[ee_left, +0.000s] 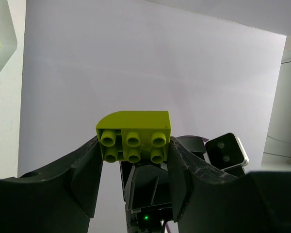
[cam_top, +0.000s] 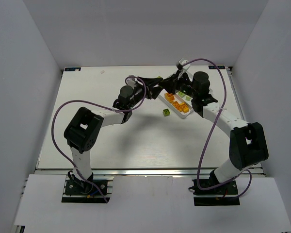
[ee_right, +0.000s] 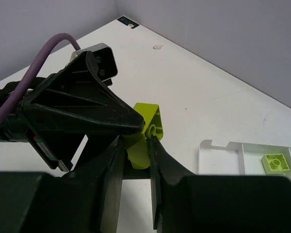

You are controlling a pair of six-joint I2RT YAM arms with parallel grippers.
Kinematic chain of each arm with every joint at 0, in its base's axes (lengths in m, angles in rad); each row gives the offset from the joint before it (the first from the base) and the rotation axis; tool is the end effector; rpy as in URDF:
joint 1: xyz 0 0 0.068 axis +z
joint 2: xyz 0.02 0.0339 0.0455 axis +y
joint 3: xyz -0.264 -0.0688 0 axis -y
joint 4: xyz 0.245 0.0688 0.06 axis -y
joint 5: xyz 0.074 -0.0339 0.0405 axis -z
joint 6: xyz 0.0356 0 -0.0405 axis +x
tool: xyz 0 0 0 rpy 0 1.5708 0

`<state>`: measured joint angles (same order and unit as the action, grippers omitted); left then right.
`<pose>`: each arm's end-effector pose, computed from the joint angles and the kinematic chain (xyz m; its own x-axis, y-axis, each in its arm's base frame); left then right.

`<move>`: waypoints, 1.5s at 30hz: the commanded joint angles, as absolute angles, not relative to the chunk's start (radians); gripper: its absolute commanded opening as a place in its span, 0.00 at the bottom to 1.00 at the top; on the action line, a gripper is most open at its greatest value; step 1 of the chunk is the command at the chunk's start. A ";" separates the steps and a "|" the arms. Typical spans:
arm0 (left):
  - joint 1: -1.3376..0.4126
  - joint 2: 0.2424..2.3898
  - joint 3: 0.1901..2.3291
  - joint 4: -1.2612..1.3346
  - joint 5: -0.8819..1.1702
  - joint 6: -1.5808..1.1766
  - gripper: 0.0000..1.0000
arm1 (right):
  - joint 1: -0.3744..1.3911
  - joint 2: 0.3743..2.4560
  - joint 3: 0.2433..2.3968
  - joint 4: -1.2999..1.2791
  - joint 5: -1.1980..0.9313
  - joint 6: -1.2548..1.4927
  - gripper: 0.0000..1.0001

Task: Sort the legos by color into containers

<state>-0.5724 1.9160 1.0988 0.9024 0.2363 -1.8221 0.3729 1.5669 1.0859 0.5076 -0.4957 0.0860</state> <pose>0.3561 -0.2393 0.2336 -0.7178 -0.6577 0.2285 -0.1104 -0.2164 -0.9700 0.3377 0.1503 0.3201 -0.0409 0.0651 -0.9970 -0.7626 0.6427 0.0733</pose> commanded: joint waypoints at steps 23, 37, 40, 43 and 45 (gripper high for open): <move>-0.565 1.987 1.239 0.875 0.282 -1.824 0.91 | 0.319 1.551 1.095 0.551 -0.399 0.074 0.04; -0.514 1.838 1.343 0.013 0.200 -1.286 0.98 | 0.180 1.725 1.201 0.431 -0.301 0.014 0.01; -0.546 1.913 1.590 -0.317 0.140 -1.052 0.96 | 0.157 1.813 1.275 0.370 -0.279 -0.057 0.00; -0.555 1.968 1.678 -0.465 0.158 -0.950 0.89 | 0.144 1.896 1.356 0.321 -0.244 -0.084 0.00; -0.564 1.974 1.680 -0.503 0.176 -0.896 0.88 | 0.138 1.934 1.400 0.299 -0.222 -0.113 0.01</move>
<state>-0.5461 1.9678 1.6539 -0.2642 0.1734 -1.0924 0.1524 1.9026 1.3144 0.3370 -0.2756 -0.0422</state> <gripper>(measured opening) 0.886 0.288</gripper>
